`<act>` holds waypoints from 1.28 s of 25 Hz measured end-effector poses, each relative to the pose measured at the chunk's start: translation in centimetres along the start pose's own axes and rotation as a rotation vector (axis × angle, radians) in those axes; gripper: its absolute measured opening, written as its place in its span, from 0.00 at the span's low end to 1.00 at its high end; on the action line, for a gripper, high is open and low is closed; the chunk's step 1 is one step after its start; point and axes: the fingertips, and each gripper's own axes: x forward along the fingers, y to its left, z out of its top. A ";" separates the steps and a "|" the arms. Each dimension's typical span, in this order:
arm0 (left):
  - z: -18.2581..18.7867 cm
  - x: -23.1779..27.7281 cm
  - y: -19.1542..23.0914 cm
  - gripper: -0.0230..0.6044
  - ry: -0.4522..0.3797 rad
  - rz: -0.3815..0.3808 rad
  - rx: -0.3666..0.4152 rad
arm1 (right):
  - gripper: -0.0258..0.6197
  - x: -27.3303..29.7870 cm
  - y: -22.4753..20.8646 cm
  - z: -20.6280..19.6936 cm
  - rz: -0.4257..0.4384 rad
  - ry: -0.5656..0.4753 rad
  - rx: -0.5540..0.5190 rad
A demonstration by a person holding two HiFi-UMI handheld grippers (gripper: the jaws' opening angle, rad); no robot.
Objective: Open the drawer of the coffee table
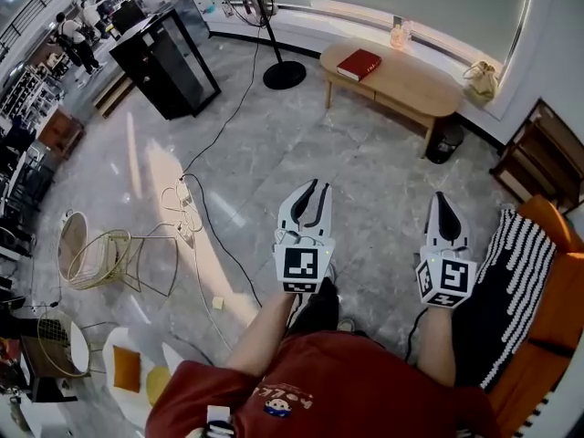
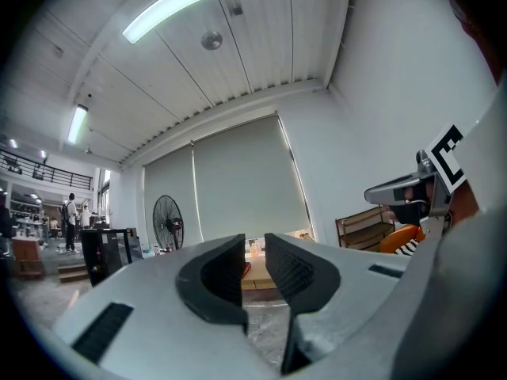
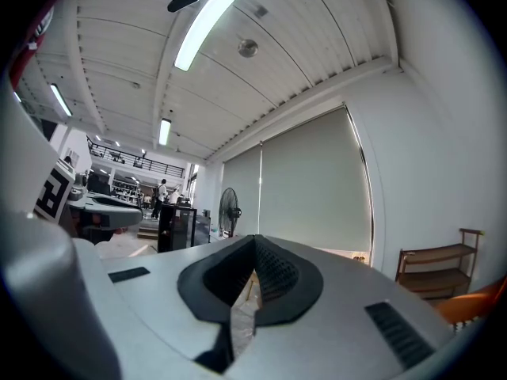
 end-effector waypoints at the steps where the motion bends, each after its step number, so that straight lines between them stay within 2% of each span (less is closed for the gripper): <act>1: -0.3 0.6 0.3 0.16 0.002 0.001 -0.004 | 0.03 0.6 0.0 -0.2 -0.003 0.004 -0.001; 5: -1.2 2.9 2.4 0.21 -0.017 0.020 -0.041 | 0.03 3.3 -0.1 -1.0 -0.013 0.018 -0.007; 15: -3.9 12.3 9.6 0.21 0.008 0.016 -0.083 | 0.03 14.8 1.2 -1.6 -0.019 0.065 -0.035; 19: -5.7 16.0 12.9 0.21 0.033 0.007 -0.071 | 0.03 19.8 2.5 -2.3 -0.023 0.091 -0.033; 27: -8.7 21.6 19.0 0.21 0.060 0.013 -0.104 | 0.03 27.7 4.4 -3.2 -0.022 0.132 -0.049; 32: -10.1 24.0 21.5 0.21 0.069 0.004 -0.108 | 0.03 30.7 5.4 -3.6 -0.032 0.142 -0.060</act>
